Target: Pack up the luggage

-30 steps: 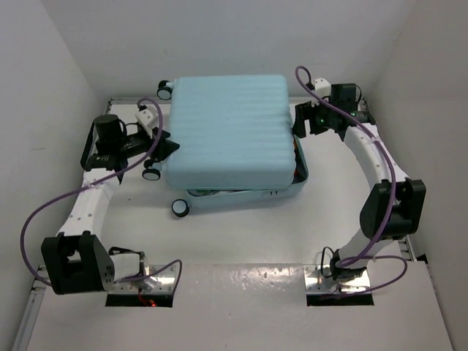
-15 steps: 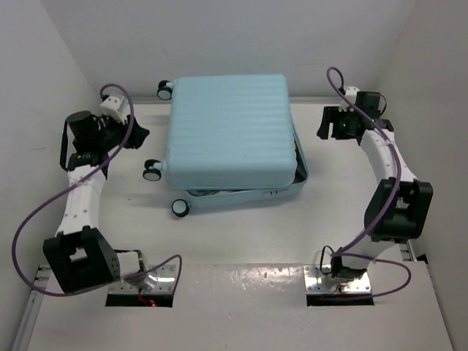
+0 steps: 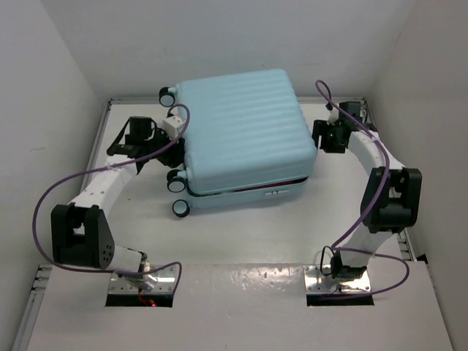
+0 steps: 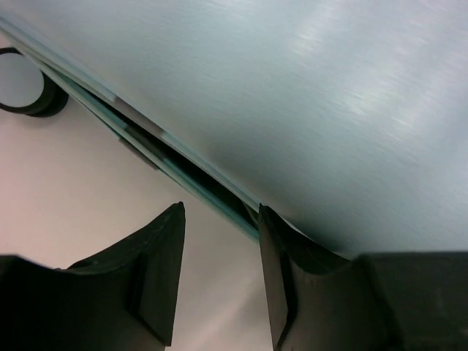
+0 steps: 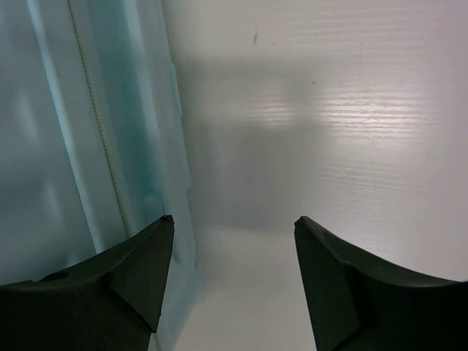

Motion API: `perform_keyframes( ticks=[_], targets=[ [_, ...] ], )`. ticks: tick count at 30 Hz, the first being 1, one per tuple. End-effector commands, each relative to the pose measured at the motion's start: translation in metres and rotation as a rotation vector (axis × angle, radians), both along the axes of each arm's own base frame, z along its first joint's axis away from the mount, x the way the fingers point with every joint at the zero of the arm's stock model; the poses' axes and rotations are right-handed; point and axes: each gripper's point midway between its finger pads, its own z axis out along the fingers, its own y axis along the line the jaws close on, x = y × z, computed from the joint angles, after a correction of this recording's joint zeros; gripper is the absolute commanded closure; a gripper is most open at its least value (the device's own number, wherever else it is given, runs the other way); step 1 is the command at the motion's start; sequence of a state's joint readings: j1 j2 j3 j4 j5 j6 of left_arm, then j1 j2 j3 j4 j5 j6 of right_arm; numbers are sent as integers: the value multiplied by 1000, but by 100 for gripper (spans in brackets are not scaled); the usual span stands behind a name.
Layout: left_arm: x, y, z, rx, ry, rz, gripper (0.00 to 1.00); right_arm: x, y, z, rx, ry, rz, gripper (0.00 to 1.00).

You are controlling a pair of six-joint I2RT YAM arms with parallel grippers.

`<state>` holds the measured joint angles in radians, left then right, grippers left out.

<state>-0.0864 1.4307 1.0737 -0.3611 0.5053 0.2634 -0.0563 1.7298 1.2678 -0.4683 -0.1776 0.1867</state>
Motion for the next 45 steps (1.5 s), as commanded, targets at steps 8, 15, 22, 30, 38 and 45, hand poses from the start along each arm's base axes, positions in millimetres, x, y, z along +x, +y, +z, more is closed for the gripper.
perform_keyframes(
  ticks=[8, 15, 22, 30, 38, 45],
  targets=[
    [1, 52, 27, -99, -109, 204, 40, -2, -2, -7, 35, 12, -19, 33],
    [25, 91, 7, -365, 4, 379, 37, -11, 23, -23, 102, 48, 50, 33],
    [63, 47, -29, -531, 140, 334, 48, -32, 20, -36, 135, 125, 21, 33],
    [99, -13, -54, -806, 260, 233, 51, -61, 33, -32, 306, 221, -62, 41],
    [191, -84, 5, -1101, 178, 36, 54, -108, 68, -48, 555, 377, -117, 58],
    [273, -17, 66, -1156, -121, 214, 23, -133, 97, -52, 783, 518, -215, 62]
  ],
)
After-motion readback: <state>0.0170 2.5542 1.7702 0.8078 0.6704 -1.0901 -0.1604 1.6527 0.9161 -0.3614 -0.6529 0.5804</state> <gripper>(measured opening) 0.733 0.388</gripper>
